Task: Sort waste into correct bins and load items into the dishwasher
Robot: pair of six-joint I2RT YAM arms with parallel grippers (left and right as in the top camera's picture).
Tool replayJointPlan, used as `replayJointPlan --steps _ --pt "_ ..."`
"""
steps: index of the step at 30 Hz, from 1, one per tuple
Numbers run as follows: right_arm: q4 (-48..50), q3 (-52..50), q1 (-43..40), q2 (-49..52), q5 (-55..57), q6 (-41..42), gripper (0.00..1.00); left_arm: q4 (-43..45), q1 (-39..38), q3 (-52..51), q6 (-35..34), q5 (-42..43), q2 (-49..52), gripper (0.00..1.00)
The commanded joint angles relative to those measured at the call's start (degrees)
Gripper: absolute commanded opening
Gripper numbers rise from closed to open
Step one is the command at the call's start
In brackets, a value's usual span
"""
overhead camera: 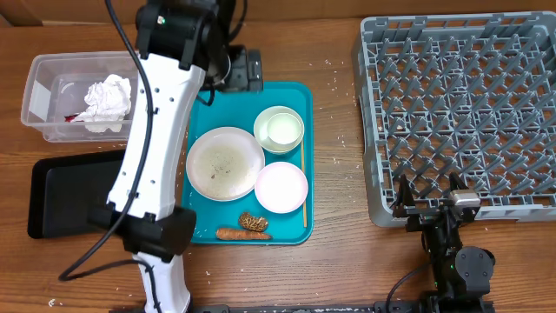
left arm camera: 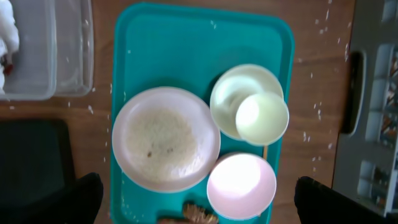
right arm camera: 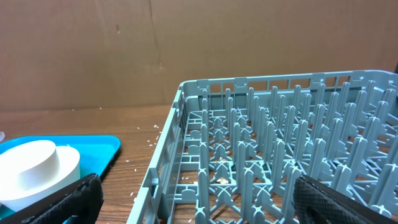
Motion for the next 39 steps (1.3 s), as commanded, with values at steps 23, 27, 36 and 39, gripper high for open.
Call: replayJointPlan --steps 23,27,36,39 --pt "0.4 -0.6 0.3 -0.5 -0.1 0.0 1.0 28.0 -4.2 -34.4 -3.2 5.2 -4.5 0.85" --pt "0.4 -0.6 0.3 -0.5 -0.1 0.0 1.0 35.8 -4.3 -38.0 -3.2 5.2 -4.5 0.71" --pt "0.4 -0.6 0.3 -0.5 -0.1 0.0 1.0 38.8 -4.2 -39.1 -3.1 1.3 -4.4 0.82" --pt "0.4 -0.6 0.3 -0.5 -0.1 0.0 1.0 39.9 -3.1 -39.1 -3.1 -2.1 -4.4 0.82"
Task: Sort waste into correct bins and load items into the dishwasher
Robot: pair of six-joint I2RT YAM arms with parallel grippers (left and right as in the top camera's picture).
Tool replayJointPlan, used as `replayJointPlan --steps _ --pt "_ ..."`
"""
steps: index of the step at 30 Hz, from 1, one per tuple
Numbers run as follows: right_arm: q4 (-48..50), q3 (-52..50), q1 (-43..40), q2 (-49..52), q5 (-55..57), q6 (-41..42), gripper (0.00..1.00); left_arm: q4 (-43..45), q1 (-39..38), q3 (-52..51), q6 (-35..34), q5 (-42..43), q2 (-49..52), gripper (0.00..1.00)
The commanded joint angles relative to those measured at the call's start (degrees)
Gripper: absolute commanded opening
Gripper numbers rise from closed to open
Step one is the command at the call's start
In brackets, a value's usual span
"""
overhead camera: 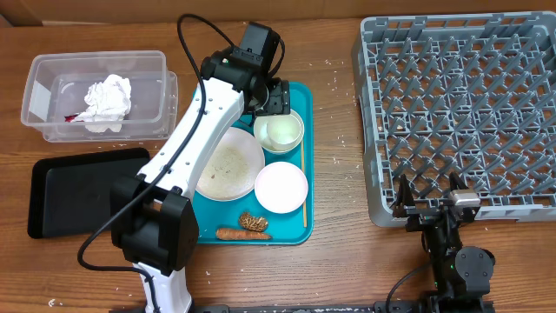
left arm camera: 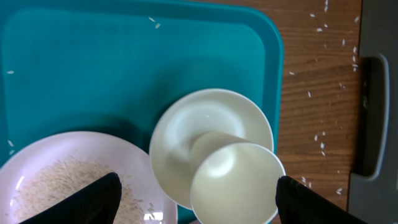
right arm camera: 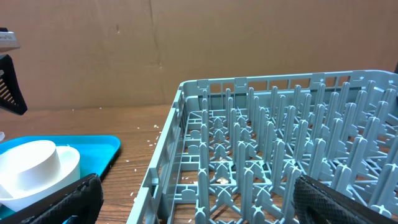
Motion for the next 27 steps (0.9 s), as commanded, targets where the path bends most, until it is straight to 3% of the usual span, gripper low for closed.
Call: replayJointPlan --steps 1,11,14,16,22,27 --pt "0.4 -0.6 0.3 -0.5 -0.1 0.0 1.0 1.3 1.9 -0.5 -0.2 -4.3 -1.2 0.81" --pt "0.4 -0.6 0.3 -0.5 -0.1 0.0 1.0 3.0 11.9 -0.5 3.6 13.0 -1.2 0.82" --pt "0.4 -0.6 0.3 -0.5 -0.1 0.0 1.0 0.2 12.5 -0.5 7.5 16.7 -1.2 0.76" --pt "0.4 -0.6 0.3 -0.5 -0.1 0.0 1.0 -2.3 11.9 -0.5 10.8 18.9 -1.2 0.82" --pt "0.4 -0.6 0.3 -0.5 -0.1 0.0 1.0 -11.3 11.0 -0.5 12.1 18.0 -1.3 0.88" --pt "0.4 -0.6 0.3 -0.5 -0.1 0.0 1.0 -17.3 12.4 -0.5 10.8 10.9 -1.3 0.88"
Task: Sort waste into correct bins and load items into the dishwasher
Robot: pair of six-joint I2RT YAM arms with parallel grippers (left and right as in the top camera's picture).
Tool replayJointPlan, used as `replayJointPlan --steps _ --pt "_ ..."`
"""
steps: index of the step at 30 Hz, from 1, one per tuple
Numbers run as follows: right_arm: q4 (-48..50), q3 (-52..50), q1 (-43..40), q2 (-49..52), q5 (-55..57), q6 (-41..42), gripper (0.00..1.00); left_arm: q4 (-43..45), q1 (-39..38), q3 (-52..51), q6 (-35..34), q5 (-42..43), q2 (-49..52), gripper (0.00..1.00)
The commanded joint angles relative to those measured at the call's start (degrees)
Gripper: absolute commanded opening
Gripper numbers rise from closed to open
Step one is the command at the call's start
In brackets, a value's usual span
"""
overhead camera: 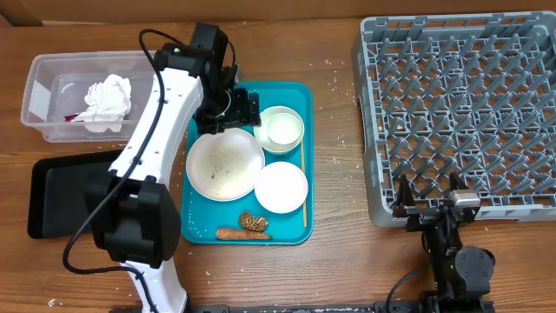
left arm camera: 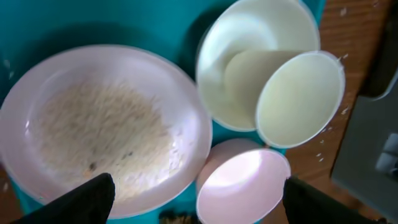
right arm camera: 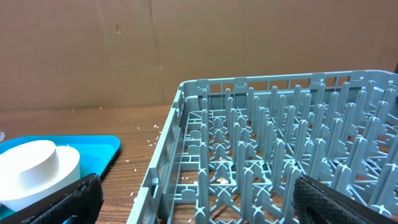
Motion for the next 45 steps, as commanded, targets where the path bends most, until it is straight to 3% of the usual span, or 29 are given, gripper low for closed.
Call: replayJointPlan --steps 1,8,14,17,20,24,37,45 --pt "0.4 -0.6 0.3 -0.5 -0.1 0.0 1.0 -2.8 1.6 -0.4 -0.5 -6.6 -1.3 0.88" --pt "0.4 -0.6 0.3 -0.5 -0.1 0.0 1.0 -5.7 2.7 -0.4 -2.4 -6.8 -1.3 0.82" --pt "0.4 -0.6 0.3 -0.5 -0.1 0.0 1.0 -9.8 -0.8 -0.4 2.4 -4.7 -1.3 0.83" --pt "0.4 -0.6 0.3 -0.5 -0.1 0.0 1.0 -9.6 -2.4 -0.4 3.1 -6.2 -1.3 0.93" --pt "0.4 -0.6 0.3 -0.5 -0.1 0.0 1.0 -8.1 -2.2 -0.4 1.5 -9.0 -1.3 0.97" --pt "0.4 -0.6 0.3 -0.5 -0.1 0.0 1.0 -2.8 0.4 -0.3 -1.7 -14.5 -1.3 1.0" --pt "0.4 -0.6 0.3 -0.5 -0.1 0.0 1.0 22.8 14.7 -0.2 -2.1 -14.4 -1.3 1.0" --pt "0.8 -0.6 0.3 -0.5 -0.1 0.0 1.0 25.3 15.8 -0.2 -2.0 -14.4 -1.3 1.0"
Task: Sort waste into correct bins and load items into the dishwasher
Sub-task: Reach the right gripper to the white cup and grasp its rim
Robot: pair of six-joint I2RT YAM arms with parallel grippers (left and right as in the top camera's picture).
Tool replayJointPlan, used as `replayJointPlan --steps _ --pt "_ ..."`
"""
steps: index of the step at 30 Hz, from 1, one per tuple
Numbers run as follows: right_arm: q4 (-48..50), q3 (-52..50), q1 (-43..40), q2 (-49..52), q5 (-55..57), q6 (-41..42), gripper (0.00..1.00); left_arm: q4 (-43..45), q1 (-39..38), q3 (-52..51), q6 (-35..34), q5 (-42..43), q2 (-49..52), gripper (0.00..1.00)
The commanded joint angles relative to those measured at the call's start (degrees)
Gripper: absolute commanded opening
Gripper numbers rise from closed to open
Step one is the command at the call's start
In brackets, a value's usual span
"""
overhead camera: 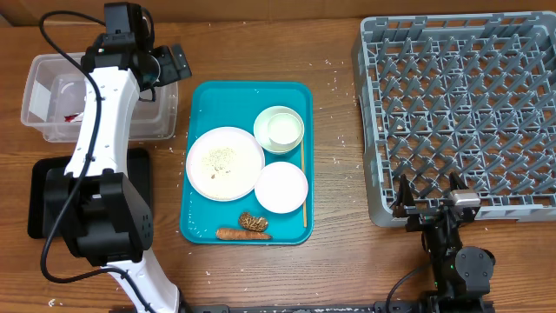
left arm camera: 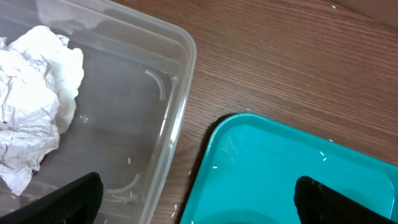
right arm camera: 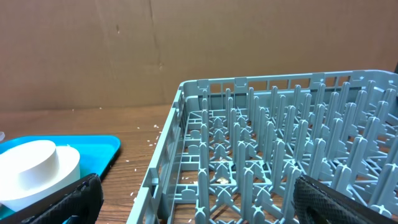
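My left gripper point(overhead camera: 165, 63) hangs open and empty over the right end of the clear bin point(overhead camera: 39, 104), next to the teal tray's point(overhead camera: 201, 96) far left corner. In the left wrist view the gripper point(left arm camera: 208, 202) sees the bin wall point(left arm camera: 177, 118), a crumpled white tissue point(left arm camera: 34, 130) inside, and the tray point(left arm camera: 280, 162). On the tray sit a white plate point(overhead camera: 224, 163) with a small rice patch, a green bowl point(overhead camera: 279, 129) holding a cup, a pink bowl point(overhead camera: 281, 187), a carrot point(overhead camera: 231, 233) and a brown scrap point(overhead camera: 254, 223). My right gripper point(overhead camera: 427, 196) rests open by the grey dish rack point(overhead camera: 460, 104).
A black tray point(overhead camera: 52, 204) lies left of the teal one, partly under my left arm. A chopstick point(overhead camera: 304, 187) lies along the teal tray's right edge. The right wrist view shows the rack's tines point(right arm camera: 261, 155) and the white cup point(right arm camera: 37, 168). Rice grains dot the table.
My left gripper was low over the plate and bowls on the tray; now it is at the clear bin's right end, still open. The plate shows less rice. The right arm has not moved.
My left gripper was open high above the tray's dishes. Then it hung close over the green bowl and cup, then over the rice plate. Now it is by the clear bin, empty. The dishes keep their places; the right gripper stayed by the rack.
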Motion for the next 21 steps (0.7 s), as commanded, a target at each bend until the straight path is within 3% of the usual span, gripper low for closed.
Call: replayJointPlan --steps 1,3,7,10,14,18,21 --pt "1.8 -0.6 0.3 -0.5 -0.2 0.0 1.0 0.1 -0.1 0.0 -0.8 -0.3 -1.3 1.0" --pt "4.9 -0.6 0.3 -0.5 -3.4 0.0 1.0 0.1 -0.1 0.0 -0.8 -0.3 -1.3 1.0" --pt "12.8 -0.6 0.3 -0.5 -32.0 0.0 1.0 0.1 -0.1 0.0 -0.8 -0.3 -1.3 1.0" --pt "15.6 -0.6 0.3 -0.5 -44.2 0.0 1.0 0.1 0.0 0.0 -0.8 -0.3 -1.3 1.0" --pt "26.1 -0.6 0.3 -0.5 -44.7 3.7 1.0 0.1 -0.1 0.0 -0.8 -0.3 -1.3 1.0" --pt "43.6 -0.1 0.3 -0.5 -31.5 14.9 1.0 0.1 0.0 0.0 -0.8 -0.3 -1.3 1.0" --pt "42.5 3.0 0.3 -0.1 -28.3 14.9 1.0 0.1 -0.1 0.0 -0.8 -0.3 -1.3 1.0"
